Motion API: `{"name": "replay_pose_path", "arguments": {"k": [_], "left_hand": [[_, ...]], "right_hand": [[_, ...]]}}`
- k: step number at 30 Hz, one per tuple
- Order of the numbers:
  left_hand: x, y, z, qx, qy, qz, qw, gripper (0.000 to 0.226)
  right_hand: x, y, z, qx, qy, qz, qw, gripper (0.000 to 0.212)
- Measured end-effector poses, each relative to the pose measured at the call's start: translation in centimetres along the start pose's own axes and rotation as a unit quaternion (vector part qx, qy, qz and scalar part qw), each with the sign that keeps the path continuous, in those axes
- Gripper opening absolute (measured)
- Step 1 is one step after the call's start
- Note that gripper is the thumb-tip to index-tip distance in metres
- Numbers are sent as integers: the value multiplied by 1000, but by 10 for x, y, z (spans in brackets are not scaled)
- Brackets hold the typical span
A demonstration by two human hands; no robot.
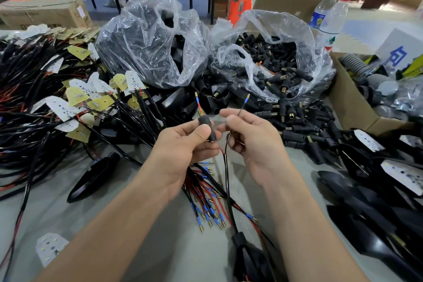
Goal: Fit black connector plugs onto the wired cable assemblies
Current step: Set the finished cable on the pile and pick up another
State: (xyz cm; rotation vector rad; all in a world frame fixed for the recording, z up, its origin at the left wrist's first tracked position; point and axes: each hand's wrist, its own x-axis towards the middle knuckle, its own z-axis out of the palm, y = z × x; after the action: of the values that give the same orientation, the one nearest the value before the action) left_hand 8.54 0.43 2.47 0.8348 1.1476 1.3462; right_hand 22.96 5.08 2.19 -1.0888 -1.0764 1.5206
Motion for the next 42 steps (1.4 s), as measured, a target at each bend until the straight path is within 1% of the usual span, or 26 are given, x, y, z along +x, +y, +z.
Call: {"name": "replay_pose_path", "arguments": {"k": [2, 4, 7, 10, 13, 17, 19, 23, 24, 28, 33, 38, 42], "left_hand": [[0, 0, 0, -1, 12, -5, 1000, 34], [1, -1, 1, -10, 25, -11, 1000, 23], [1, -2, 2, -26, 34, -15, 999, 17], [0, -1, 4, -42, 41, -22, 998, 17], [0, 1, 5, -64, 43, -33, 996, 16], [-1, 4, 5, -94, 41, -40, 994, 17], [-1, 5, 5, -95, 40, -41, 994, 16], [-3, 5, 7, -72, 61, -32, 995, 14], [-3, 5, 8, -66, 66, -31, 995, 14], [-4, 7, 9, -57, 75, -26, 995, 14], [-4, 4, 10, -55, 80, -20, 995, 13], [-4, 1, 10, -50, 86, -8, 995, 13], [-5, 0, 11, -71, 97, 7, 993, 16]], "right_hand": [[-1, -3, -3, 65, -3, 3, 998, 27], [-2, -4, -5, 113, -9, 4, 994, 35], [-3, -6, -10, 102, -48, -14, 994, 29], [-6, -8, -14, -21, -67, -62, 996, 14], [-10, -13, -18, -132, -84, -103, 982, 6], [-13, -13, -18, -249, -67, -99, 961, 1], [-15, -12, -14, -280, -56, -94, 954, 4], [-14, -10, -12, -287, -41, -85, 953, 19], [-13, -10, -13, -280, -40, -84, 956, 18], [-13, -12, -15, -221, -56, -80, 970, 1], [-14, -12, -17, -229, -49, -82, 969, 6], [-14, -9, -12, -238, -23, -86, 967, 15], [-13, -7, -8, -229, 8, -94, 969, 22]]}}
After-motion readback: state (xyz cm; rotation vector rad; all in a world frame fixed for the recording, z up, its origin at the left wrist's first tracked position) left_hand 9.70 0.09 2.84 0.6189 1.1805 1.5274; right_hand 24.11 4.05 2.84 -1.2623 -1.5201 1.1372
